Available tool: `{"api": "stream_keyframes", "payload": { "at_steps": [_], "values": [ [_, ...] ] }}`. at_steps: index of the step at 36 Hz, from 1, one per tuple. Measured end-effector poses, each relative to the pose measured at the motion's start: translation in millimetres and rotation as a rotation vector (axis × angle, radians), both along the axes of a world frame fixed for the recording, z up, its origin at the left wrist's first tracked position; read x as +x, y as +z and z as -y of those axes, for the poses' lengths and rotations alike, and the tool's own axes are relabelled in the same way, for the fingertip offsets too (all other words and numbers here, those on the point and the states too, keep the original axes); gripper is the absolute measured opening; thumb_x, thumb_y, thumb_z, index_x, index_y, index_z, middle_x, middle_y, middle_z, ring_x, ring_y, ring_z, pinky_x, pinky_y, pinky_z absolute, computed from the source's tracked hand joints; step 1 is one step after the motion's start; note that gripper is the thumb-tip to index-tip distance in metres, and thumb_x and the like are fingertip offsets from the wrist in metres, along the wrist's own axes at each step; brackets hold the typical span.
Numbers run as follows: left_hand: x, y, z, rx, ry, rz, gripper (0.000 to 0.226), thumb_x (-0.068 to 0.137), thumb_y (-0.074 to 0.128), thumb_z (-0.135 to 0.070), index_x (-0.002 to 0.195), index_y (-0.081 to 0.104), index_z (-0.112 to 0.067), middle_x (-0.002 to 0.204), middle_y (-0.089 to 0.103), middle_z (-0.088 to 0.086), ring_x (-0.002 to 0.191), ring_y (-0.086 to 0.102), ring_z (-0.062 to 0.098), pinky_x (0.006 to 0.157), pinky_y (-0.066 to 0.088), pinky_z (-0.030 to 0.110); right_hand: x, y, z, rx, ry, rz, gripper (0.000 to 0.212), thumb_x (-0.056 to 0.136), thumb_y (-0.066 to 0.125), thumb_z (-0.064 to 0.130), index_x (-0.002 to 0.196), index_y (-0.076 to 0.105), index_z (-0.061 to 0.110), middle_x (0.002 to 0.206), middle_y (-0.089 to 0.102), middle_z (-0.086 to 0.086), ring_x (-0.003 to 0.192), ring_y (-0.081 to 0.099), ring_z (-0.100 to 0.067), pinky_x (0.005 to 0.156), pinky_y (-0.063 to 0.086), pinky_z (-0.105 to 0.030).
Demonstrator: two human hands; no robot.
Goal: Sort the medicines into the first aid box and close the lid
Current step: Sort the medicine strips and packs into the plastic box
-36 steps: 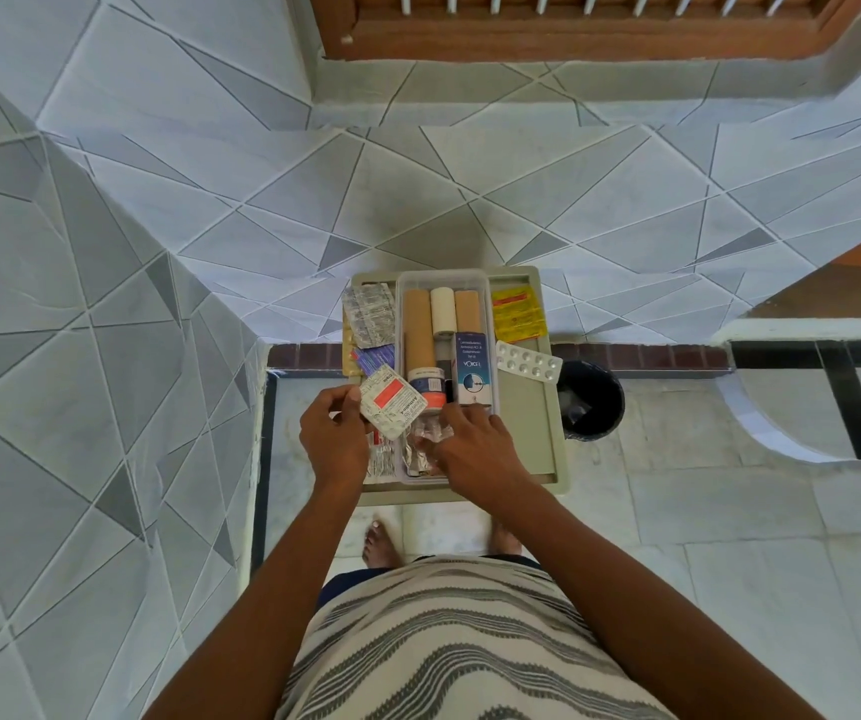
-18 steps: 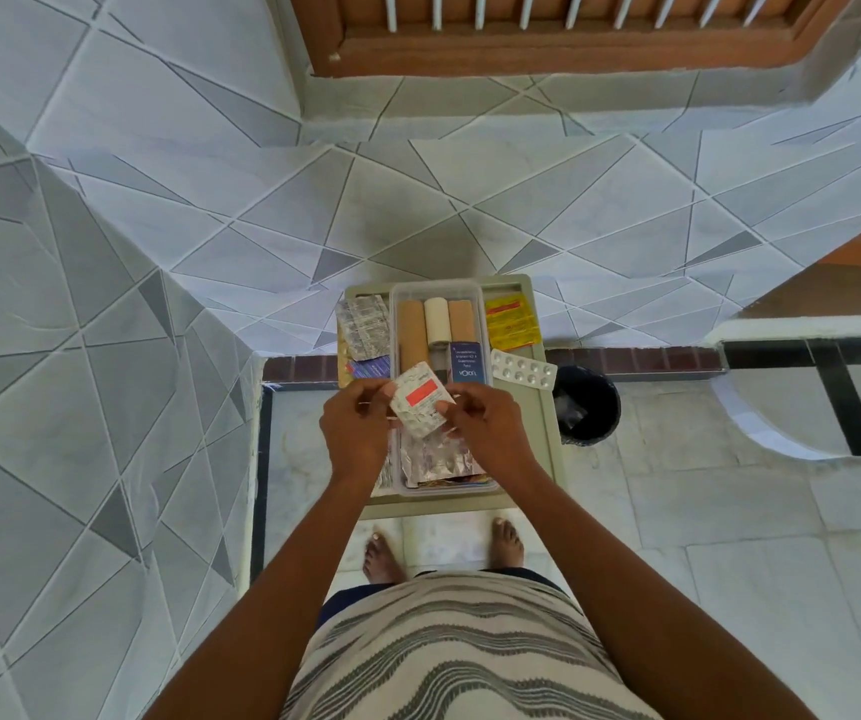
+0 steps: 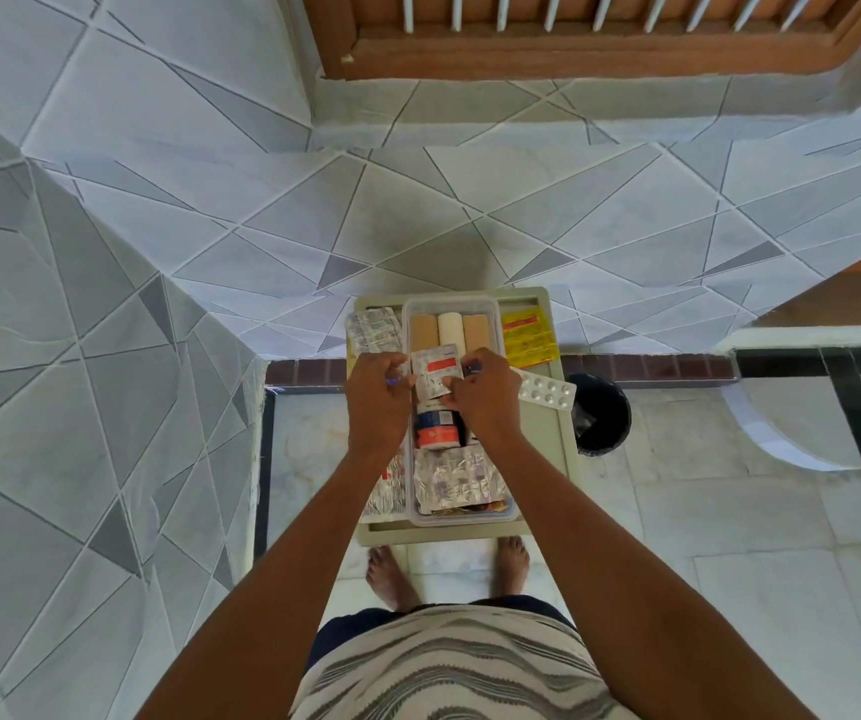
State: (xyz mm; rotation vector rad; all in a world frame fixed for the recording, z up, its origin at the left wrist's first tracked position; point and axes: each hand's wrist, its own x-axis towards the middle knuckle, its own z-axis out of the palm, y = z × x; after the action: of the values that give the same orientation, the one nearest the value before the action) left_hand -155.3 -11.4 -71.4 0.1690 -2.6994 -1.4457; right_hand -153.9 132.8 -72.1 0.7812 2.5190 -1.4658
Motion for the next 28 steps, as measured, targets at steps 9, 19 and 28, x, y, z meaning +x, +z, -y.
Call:
{"api": "stream_keyframes", "payload": {
  "at_steps": [9, 19, 28],
  "values": [
    [6, -14, 11, 0.078, 0.007, 0.003, 0.018, 0.089, 0.073, -0.013, 0.107, 0.069, -0.008, 0.103, 0.071, 0.004, 0.088, 0.068, 0.012, 0.074, 0.049, 0.003, -2, 8, 11, 0.443, 0.331, -0.021, 0.023, 0.090, 0.071, 0.029, 0.100, 0.066, 0.009, 0.093, 0.070, -0.012, 0.084, 0.069, -0.029, 0.063, 0.049, -0.029],
    [-6, -16, 21, 0.102, 0.070, 0.015, 0.014, 0.089, 0.069, -0.004, 0.099, 0.070, -0.014, 0.094, 0.071, -0.001, 0.085, 0.068, 0.010, 0.076, 0.057, 0.019, -3, 22, 13, 0.652, 0.501, 0.043, 0.017, 0.098, 0.062, 0.023, 0.103, 0.070, 0.010, 0.102, 0.067, -0.010, 0.094, 0.071, -0.027, 0.076, 0.057, -0.035],
    [-49, -21, 27, -0.087, 0.212, 0.185, 0.035, 0.092, 0.069, -0.028, 0.118, 0.055, -0.010, 0.121, 0.053, 0.014, 0.108, 0.055, 0.024, 0.084, 0.043, 0.025, -15, 19, -52, 0.465, -0.008, -0.104, 0.034, 0.095, 0.054, 0.043, 0.106, 0.070, 0.015, 0.101, 0.066, -0.007, 0.086, 0.065, -0.027, 0.074, 0.055, -0.038]
  ]
}}
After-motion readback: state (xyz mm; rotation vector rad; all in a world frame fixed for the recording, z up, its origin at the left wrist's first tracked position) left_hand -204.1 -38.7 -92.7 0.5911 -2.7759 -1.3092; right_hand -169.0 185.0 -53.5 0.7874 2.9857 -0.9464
